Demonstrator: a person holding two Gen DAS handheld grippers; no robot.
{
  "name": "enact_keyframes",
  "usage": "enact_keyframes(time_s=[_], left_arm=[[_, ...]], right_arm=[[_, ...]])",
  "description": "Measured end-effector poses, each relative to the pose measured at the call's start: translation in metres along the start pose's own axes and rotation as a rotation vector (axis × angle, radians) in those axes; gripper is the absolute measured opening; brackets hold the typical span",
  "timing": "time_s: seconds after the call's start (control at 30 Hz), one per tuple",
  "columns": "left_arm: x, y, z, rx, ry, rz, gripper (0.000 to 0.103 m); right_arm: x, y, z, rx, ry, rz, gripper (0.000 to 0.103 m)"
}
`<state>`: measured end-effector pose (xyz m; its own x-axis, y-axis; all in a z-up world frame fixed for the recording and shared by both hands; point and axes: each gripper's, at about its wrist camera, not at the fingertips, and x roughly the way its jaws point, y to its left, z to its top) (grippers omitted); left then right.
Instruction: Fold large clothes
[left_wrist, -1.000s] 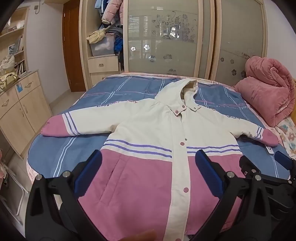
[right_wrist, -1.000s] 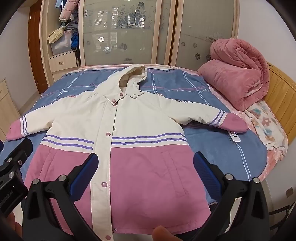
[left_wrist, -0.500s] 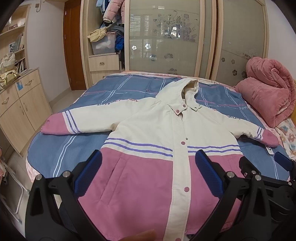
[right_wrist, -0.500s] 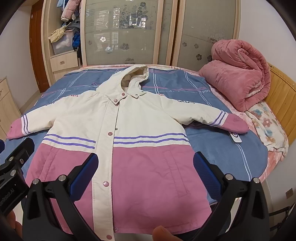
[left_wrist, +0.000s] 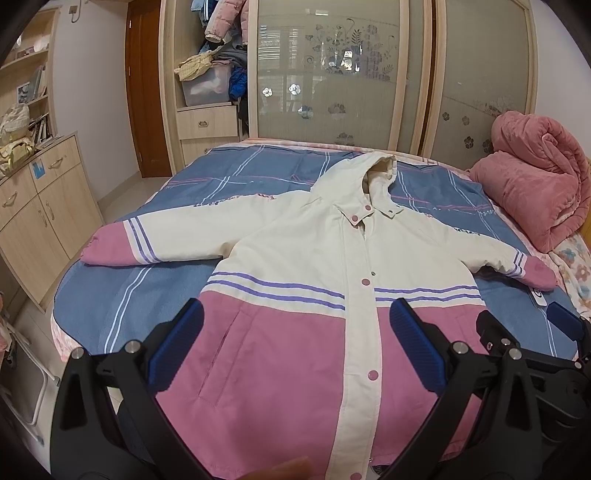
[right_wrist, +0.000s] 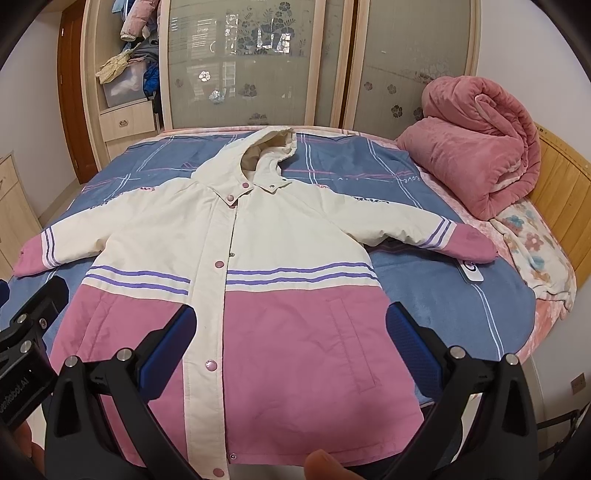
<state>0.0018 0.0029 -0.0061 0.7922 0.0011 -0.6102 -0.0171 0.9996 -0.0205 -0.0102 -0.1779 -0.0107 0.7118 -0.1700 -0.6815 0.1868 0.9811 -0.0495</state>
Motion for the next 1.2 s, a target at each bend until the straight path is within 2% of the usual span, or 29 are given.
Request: enact_keyframes(time_s=[1.2], left_arm=[[0.0029,-0.0041,-0.0003,0.007,0.011,0.002,0.101]], right_arm=[[0.0021,-0.0032,0.0000,0.000,0.005,-0.002,0.102]])
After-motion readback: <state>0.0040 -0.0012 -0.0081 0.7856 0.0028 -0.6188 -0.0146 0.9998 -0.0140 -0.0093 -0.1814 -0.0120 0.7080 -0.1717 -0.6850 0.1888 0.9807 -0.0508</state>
